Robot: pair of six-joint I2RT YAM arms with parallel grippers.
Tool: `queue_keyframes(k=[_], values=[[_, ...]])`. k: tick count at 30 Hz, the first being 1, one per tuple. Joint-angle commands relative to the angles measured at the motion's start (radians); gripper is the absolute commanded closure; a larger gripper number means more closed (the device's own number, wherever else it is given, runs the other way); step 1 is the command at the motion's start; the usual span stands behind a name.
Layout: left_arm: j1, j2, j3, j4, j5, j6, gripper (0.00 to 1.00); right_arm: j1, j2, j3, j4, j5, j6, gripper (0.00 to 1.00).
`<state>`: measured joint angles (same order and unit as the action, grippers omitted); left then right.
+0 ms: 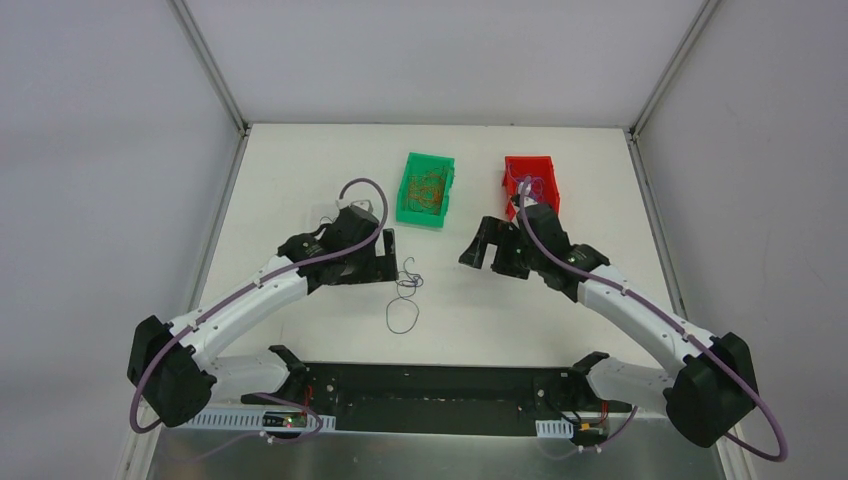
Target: Untangle the cables
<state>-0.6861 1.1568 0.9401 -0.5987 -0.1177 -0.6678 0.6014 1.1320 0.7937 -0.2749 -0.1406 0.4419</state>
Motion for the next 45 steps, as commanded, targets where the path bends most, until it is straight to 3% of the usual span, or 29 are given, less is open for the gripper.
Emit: queue_keyframes(k=[1, 12, 17, 19, 22, 26, 32, 34, 39, 45], values=[[-0.002, -0.043, -0.081, -0.012, -0.059, -0.062, 0.01, -0.004, -0.030, -0.012, 0.012, 0.024, -0.020, 0.01], [-0.056, 0.015, -0.277, 0.262, 0.087, -0.152, 0.01, -0.008, -0.082, -0.048, 0.038, 0.032, -0.015, 0.01], [-0.158, 0.028, -0.268, 0.272, 0.000, -0.126, 0.01, -0.007, -0.093, -0.050, 0.036, 0.025, -0.022, 0.01], [-0.252, 0.045, -0.240, 0.243, -0.092, -0.125, 0.01, -0.008, -0.096, -0.053, 0.036, 0.023, -0.024, 0.01], [-0.336, 0.147, -0.169, 0.182, -0.182, -0.133, 0.01, -0.009, -0.096, -0.054, 0.038, 0.023, -0.026, 0.01], [-0.376, 0.272, -0.093, 0.140, -0.224, -0.133, 0.01, -0.009, -0.101, -0.055, 0.037, 0.018, -0.029, 0.01], [-0.377, 0.316, -0.039, 0.138, -0.254, -0.089, 0.01, -0.012, -0.112, -0.059, 0.033, 0.018, -0.044, 0.01], [-0.376, 0.320, -0.022, 0.140, -0.248, -0.026, 0.01, -0.015, -0.111, -0.062, 0.033, 0.016, -0.045, 0.01], [-0.368, 0.316, 0.070, 0.099, -0.159, 0.347, 0.01, -0.017, -0.119, -0.064, 0.034, 0.015, -0.048, 0.01], [-0.295, 0.313, 0.117, 0.066, 0.073, 0.586, 0.01, -0.026, -0.163, -0.061, 0.028, 0.018, -0.051, 0.01]])
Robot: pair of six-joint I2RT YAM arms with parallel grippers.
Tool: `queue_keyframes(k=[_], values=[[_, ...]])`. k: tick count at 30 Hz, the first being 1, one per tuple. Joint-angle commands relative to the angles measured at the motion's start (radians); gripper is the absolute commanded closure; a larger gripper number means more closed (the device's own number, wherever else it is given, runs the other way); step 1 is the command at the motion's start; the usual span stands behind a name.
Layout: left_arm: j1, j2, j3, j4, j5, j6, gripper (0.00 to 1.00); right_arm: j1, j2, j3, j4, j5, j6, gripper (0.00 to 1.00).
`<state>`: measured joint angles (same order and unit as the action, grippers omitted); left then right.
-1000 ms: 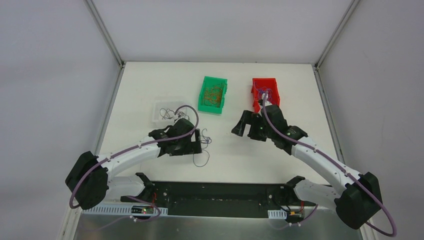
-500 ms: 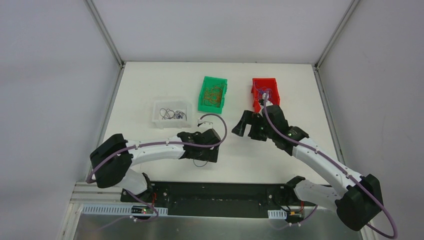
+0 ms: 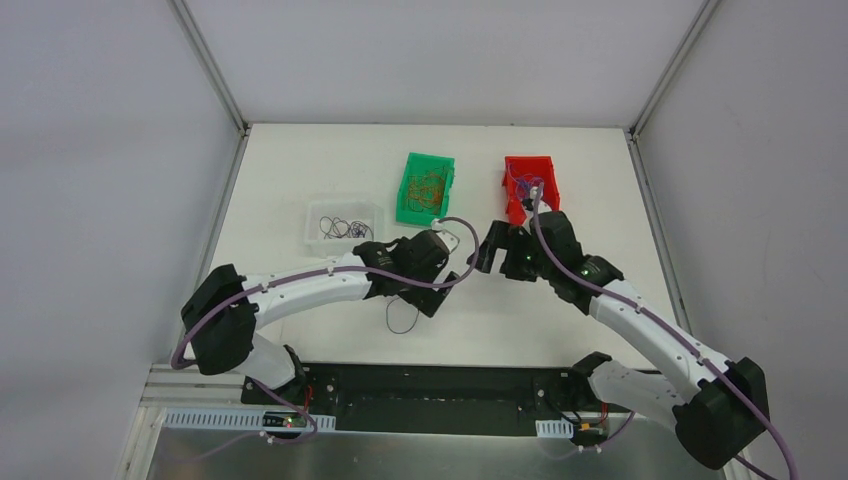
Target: Untangle the cables
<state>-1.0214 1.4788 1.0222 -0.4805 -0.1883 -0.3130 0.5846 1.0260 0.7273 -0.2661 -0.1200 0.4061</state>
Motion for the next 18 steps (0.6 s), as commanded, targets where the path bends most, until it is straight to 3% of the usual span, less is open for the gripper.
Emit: queue_keyframes(k=[1, 9, 18], values=[[0.051, 0.002, 0.033, -0.052, 0.179, 0.267, 0.01, -0.009, -0.070, 0.002, 0.021, -0.003, -0.015, 0.01], [0.145, 0.027, 0.026, -0.032, 0.270, 0.479, 0.01, -0.030, -0.183, -0.036, -0.007, -0.025, -0.030, 0.01], [0.241, 0.115, 0.121, -0.021, 0.388, 0.529, 0.01, -0.039, -0.209, -0.067, 0.007, -0.089, 0.002, 0.01]])
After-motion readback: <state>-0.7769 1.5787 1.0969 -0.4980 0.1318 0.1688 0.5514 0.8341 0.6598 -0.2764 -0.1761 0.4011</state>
